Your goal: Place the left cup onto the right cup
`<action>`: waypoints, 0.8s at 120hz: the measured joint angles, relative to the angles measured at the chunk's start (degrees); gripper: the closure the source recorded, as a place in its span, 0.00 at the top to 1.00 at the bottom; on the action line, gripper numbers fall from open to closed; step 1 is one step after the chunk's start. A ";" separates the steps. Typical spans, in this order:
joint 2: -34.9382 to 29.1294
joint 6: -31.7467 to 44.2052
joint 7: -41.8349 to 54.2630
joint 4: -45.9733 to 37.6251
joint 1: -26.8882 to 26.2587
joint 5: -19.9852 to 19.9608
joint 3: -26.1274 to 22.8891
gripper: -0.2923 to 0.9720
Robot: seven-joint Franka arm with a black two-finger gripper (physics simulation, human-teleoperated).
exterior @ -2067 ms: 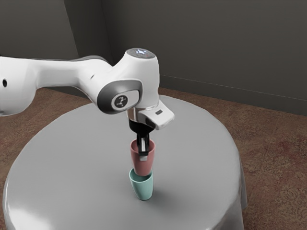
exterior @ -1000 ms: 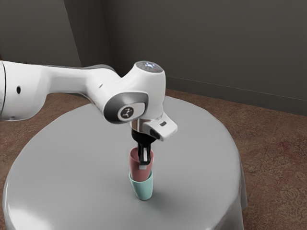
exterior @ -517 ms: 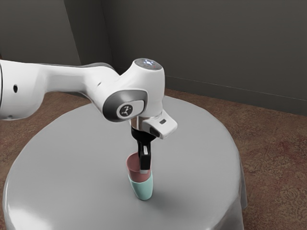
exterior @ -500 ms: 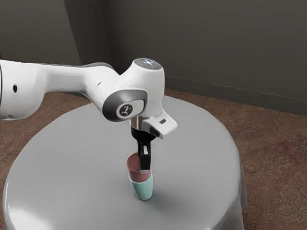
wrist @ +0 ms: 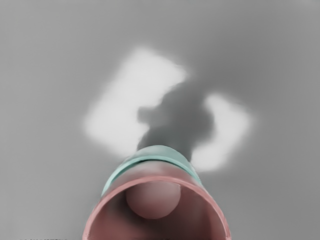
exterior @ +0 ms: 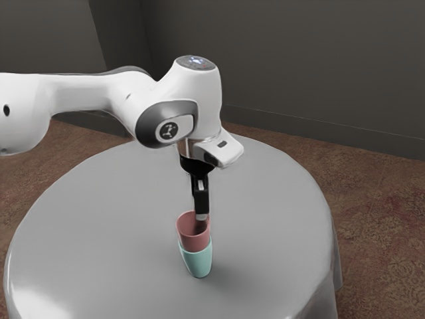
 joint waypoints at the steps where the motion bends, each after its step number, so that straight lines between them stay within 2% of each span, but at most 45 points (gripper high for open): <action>1: -0.01 -0.10 0.11 0.16 0.15 0.01 0.02 0.76; 37: -0.17 -4.27 3.29 3.79 4.88 2.88 1.53 0.77; 58: -0.12 -5.78 5.21 6.41 5.97 3.74 5.77 0.77; 96: -0.56 -12.81 9.22 15.32 14.67 4.13 7.77 0.77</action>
